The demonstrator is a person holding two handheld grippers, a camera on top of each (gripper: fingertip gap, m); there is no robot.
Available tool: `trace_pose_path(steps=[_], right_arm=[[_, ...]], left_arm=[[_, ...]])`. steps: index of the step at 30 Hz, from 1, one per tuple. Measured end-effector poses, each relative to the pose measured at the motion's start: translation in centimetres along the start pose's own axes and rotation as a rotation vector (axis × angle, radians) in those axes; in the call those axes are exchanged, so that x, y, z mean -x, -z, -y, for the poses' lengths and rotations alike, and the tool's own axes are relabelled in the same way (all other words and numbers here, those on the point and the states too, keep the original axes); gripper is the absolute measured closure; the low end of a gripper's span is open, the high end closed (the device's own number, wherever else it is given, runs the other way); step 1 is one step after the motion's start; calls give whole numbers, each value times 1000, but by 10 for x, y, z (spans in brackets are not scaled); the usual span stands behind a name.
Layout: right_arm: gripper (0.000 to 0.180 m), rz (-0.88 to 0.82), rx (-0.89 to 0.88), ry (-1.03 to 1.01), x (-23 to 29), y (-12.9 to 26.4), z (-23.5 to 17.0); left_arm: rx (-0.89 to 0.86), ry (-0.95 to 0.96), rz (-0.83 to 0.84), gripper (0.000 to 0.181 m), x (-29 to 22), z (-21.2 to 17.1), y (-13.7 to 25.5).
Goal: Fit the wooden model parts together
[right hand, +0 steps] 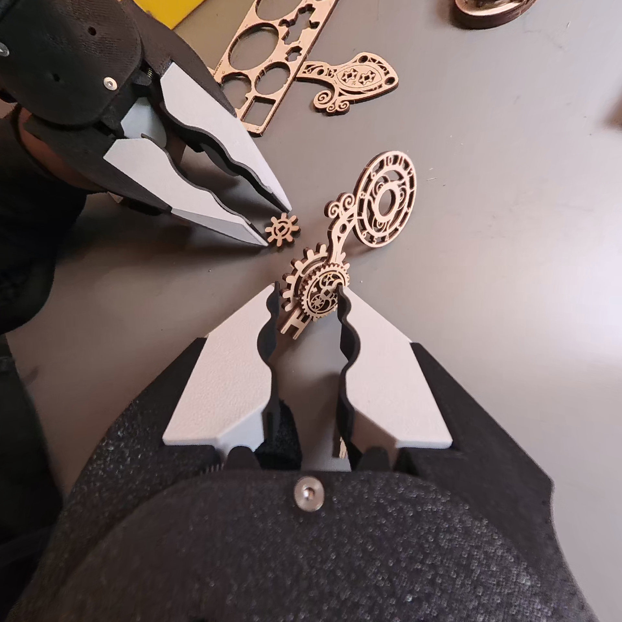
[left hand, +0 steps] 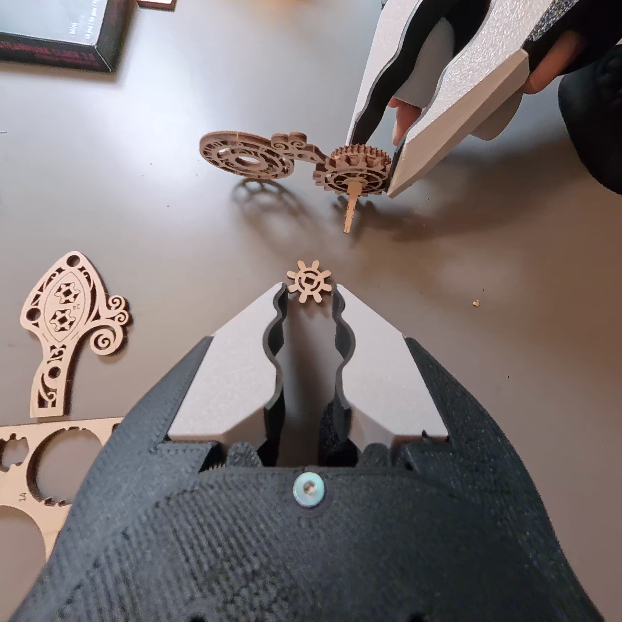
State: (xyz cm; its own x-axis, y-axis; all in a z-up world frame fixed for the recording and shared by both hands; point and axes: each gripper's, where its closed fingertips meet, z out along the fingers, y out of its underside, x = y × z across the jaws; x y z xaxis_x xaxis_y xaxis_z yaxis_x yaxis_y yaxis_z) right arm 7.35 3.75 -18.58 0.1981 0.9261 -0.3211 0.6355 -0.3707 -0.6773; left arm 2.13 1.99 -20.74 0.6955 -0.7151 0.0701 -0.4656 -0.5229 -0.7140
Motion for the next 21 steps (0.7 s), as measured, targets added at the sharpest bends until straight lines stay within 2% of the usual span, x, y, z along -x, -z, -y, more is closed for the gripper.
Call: trace_pose_path(steps=[16,21], right_arm=[[141,-3,-6,78,3,9,-1],[140,21,-33,140,5,28,3]], left_arm=[[-24,-63,13,156,-5,3,-4],[-25,-64,3,156,-5,1,-6]])
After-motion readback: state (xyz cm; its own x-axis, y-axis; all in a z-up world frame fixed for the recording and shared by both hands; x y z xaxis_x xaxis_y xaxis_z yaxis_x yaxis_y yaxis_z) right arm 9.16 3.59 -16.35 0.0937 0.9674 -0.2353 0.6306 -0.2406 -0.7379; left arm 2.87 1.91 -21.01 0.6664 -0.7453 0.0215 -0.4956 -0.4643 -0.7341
